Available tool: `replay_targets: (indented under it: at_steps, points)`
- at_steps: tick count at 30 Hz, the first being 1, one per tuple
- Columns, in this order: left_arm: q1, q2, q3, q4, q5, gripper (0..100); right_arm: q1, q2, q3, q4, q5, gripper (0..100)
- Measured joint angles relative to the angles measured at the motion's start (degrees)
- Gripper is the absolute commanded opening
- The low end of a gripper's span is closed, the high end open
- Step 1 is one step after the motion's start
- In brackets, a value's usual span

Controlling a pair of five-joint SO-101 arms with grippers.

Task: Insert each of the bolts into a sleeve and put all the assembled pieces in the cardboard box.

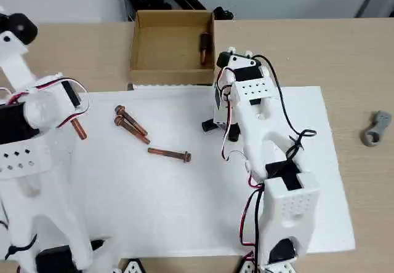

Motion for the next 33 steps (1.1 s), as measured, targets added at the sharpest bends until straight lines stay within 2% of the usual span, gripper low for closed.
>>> replay_targets:
  at_steps: [18, 20, 23, 33]
  points:
    - [0.0, 0.0, 0.0, 0.0, 0.0, 0, 0.4, 5.7, -0.8, -0.9, 0.1, 12.8]
    - [0.0, 0.0, 0.0, 0.0, 0.0, 0, 0.4, 5.8, -0.8, -0.9, 0.7, 10.1]
    - [0.0, 0.0, 0.0, 0.0, 0.0, 0, 0.4, 5.8, -0.8, -0.9, 1.4, 0.2]
    - [0.0, 0.0, 0.0, 0.0, 0.0, 0, 0.5, 5.8, -0.8, 0.5, 1.7, 1.1]
